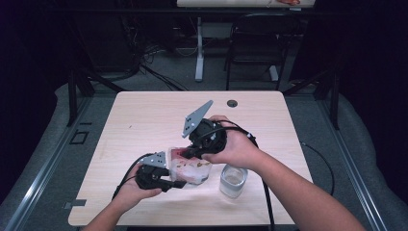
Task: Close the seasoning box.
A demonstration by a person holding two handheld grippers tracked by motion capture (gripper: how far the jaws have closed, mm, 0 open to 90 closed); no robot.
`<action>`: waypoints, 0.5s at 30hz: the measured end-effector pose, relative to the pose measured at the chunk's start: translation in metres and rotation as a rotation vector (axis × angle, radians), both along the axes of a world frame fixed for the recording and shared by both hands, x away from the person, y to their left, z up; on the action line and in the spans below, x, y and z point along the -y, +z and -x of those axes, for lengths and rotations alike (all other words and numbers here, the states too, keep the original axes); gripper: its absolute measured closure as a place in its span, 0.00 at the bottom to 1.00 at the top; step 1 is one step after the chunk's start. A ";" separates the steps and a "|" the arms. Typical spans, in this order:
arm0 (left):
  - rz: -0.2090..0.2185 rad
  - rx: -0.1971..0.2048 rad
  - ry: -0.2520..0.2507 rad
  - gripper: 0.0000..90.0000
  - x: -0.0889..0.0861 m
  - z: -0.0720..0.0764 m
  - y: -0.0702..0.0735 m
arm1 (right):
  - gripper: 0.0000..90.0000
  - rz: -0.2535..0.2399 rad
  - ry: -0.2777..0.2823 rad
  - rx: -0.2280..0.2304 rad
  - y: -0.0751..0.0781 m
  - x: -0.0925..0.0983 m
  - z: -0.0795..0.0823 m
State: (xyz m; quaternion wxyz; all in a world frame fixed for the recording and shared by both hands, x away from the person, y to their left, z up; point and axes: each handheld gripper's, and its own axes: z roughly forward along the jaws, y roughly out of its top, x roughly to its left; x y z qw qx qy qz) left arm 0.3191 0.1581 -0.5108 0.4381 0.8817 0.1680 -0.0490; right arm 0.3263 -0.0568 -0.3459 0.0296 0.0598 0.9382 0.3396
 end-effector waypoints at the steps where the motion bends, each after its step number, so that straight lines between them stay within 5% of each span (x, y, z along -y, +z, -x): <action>1: -0.007 -0.002 -0.001 0.74 -0.001 0.000 0.001 | 0.99 0.003 0.002 -0.001 0.000 0.001 0.000; 15: -0.059 -0.017 -0.010 0.77 -0.010 0.004 0.012 | 0.93 -0.014 -0.017 -0.035 -0.001 0.010 -0.004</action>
